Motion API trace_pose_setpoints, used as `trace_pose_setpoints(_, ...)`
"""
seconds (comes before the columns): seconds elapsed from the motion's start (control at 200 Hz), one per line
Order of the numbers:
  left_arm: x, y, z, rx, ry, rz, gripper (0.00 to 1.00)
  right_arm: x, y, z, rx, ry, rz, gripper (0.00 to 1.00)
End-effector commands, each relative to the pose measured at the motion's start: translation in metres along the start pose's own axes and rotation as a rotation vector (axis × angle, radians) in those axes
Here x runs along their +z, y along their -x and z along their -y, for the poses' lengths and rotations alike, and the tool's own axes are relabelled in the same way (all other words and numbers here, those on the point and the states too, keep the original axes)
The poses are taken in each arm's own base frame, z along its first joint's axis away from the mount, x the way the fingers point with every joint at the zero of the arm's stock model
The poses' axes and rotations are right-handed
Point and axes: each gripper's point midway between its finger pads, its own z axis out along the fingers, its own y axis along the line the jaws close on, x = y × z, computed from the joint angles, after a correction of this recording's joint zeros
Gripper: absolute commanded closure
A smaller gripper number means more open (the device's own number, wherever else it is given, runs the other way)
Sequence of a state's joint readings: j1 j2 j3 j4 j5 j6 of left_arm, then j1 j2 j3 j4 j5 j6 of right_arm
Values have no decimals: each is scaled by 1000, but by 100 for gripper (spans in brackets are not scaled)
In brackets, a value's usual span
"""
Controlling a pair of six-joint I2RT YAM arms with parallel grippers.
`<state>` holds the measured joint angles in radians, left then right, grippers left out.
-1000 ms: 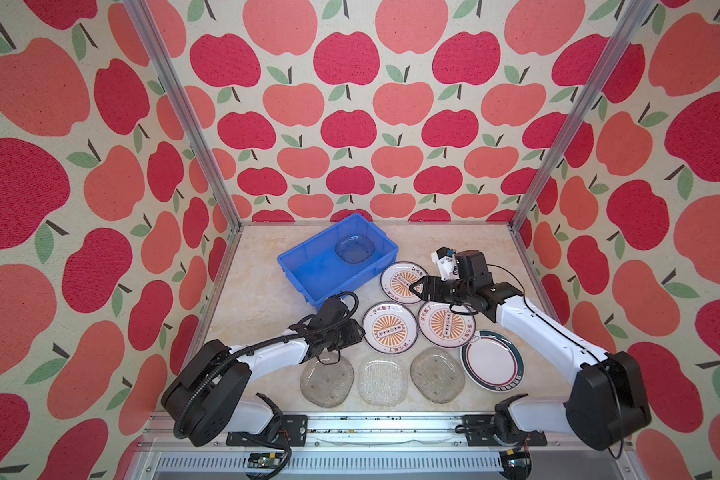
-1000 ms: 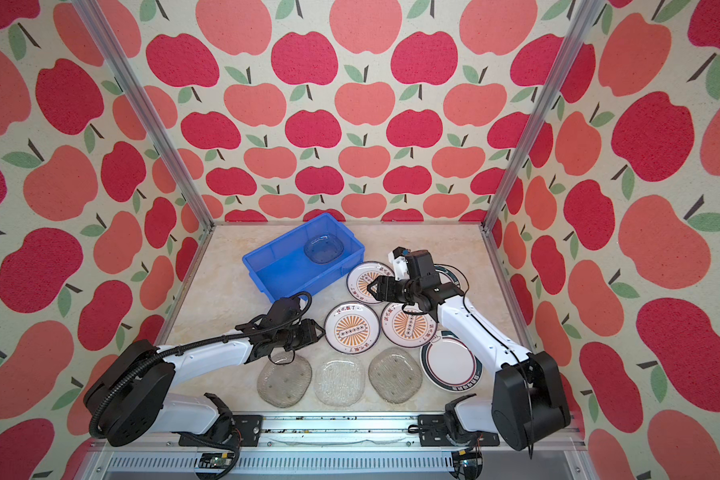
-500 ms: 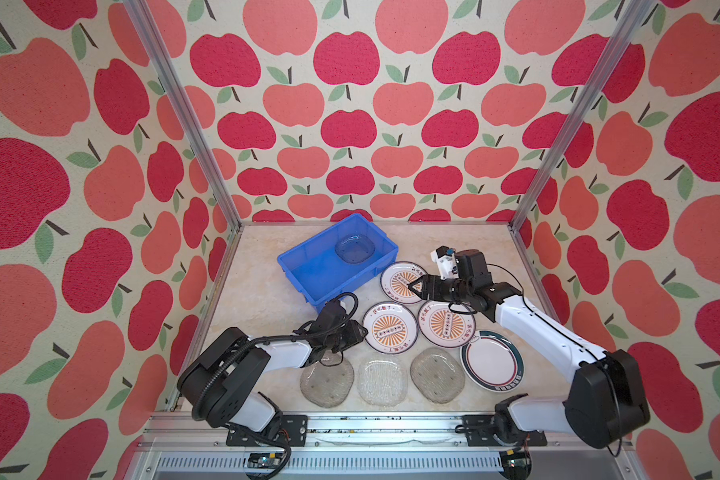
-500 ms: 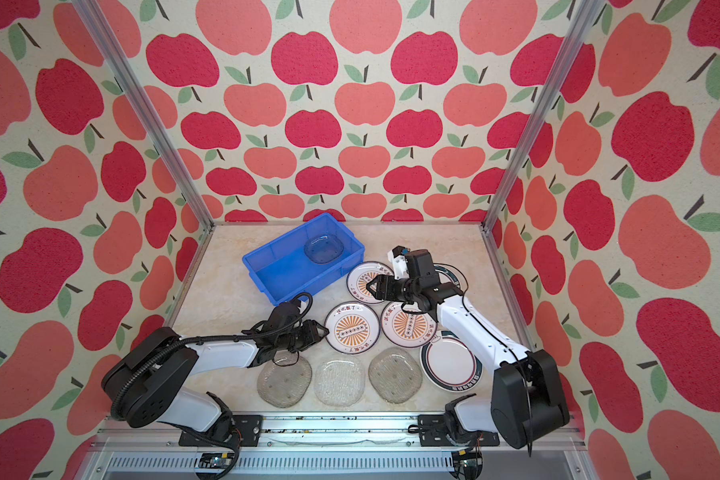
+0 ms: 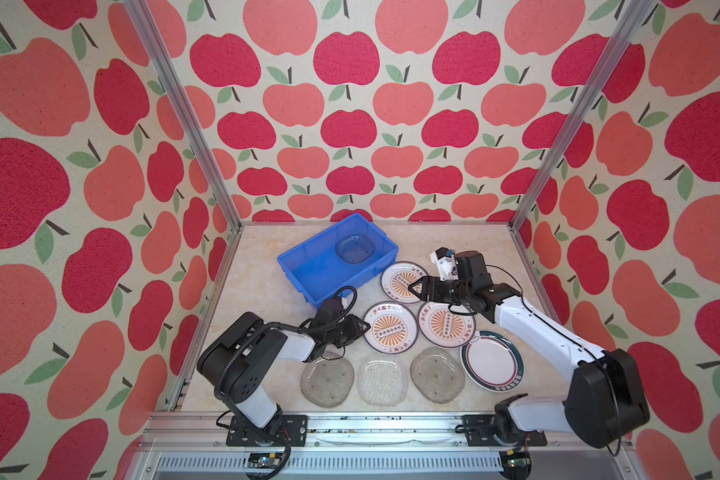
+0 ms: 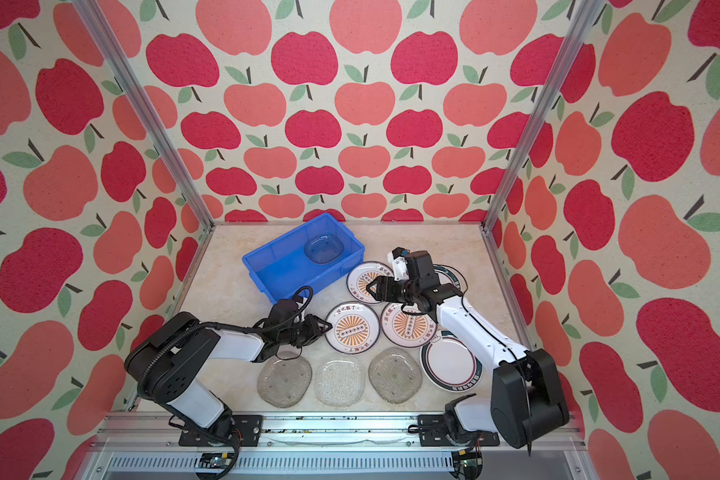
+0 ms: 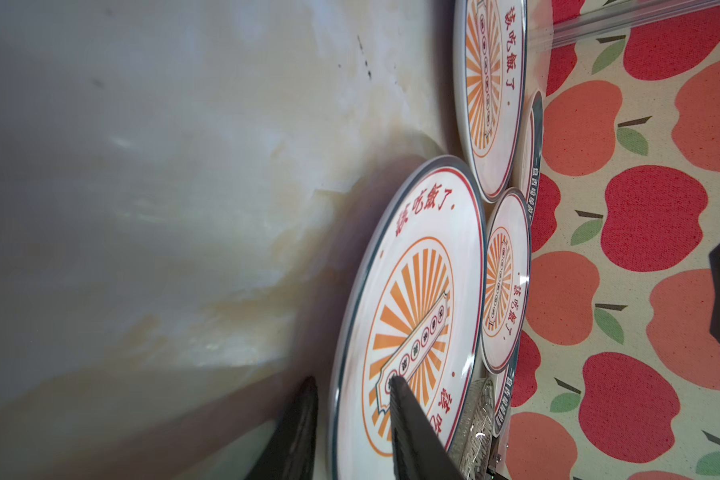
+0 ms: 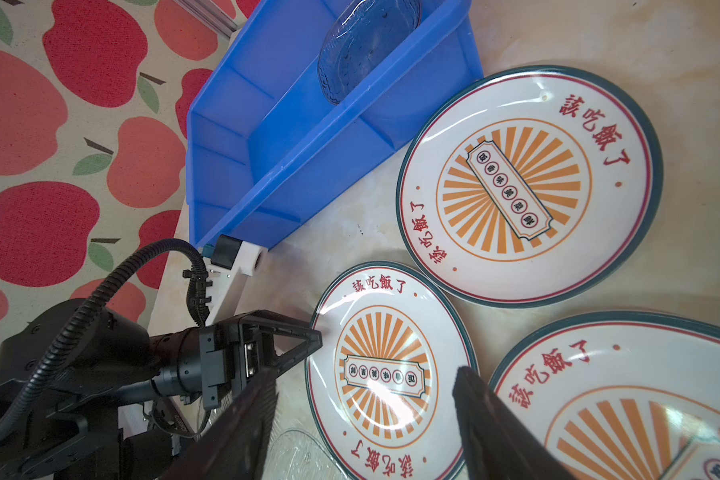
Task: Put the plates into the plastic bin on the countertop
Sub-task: 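Reach the left gripper to the white sunburst plate and grasp its rim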
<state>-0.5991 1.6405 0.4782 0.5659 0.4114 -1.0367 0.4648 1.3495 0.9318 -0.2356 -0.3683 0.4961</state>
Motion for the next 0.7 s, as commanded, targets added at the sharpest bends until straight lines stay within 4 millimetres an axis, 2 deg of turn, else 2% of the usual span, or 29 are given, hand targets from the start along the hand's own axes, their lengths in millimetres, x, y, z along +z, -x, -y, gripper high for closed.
trace_pose_setpoints(0.0,3,-7,-20,-32,75,-30,71,1,-3,-1,-12,4,-1,29)
trace_pose_setpoints(0.365,3,-6,-27,-29,110,-23,82,3,-2,0,-12,1,3,29)
trace_pose_setpoints(0.695,4,0,-21,-23,90,-11,90,4,-1,1,-8,4,9,29)
